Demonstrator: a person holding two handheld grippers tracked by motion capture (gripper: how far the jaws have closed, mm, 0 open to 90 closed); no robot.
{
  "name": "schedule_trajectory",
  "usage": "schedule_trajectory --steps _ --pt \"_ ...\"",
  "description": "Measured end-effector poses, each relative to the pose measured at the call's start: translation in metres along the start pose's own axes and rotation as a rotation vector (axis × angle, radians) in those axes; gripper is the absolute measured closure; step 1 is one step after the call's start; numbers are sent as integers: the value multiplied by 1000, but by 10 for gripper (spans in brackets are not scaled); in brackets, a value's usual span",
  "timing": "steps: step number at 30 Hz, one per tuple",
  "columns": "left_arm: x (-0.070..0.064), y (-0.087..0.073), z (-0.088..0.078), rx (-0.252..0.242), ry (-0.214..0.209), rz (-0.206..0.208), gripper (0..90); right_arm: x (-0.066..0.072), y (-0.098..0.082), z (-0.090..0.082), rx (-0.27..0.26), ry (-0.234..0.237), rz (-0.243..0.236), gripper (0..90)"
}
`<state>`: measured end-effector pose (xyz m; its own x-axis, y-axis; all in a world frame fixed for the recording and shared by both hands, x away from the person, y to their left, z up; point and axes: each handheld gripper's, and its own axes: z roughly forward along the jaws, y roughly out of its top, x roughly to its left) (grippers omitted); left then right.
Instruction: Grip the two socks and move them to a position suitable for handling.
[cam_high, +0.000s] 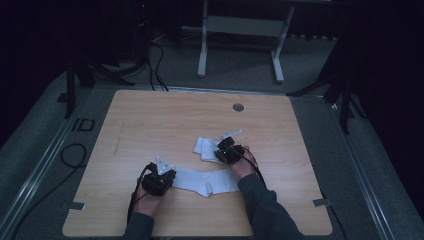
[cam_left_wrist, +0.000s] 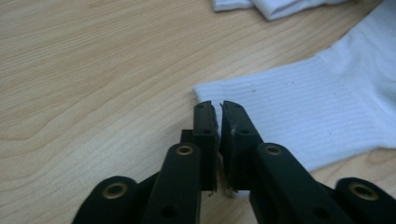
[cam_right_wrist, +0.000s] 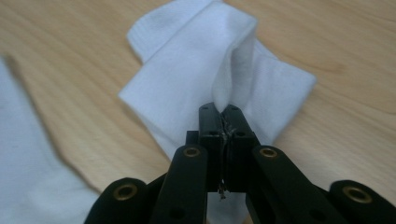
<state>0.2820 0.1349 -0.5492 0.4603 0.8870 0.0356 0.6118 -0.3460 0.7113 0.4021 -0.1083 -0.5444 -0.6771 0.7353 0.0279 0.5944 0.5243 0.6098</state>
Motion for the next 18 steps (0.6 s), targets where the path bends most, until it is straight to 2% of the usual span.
schedule_trajectory --steps 9,15,18 --pt "4 10 3 4 19 7 895 29 -1 1 -1 3 -17 878" --pt "7 23 12 4 26 -4 895 39 -3 1 -6 20 16 879" --pt "5 29 20 12 23 -3 896 42 -4 1 -11 27 12 878"
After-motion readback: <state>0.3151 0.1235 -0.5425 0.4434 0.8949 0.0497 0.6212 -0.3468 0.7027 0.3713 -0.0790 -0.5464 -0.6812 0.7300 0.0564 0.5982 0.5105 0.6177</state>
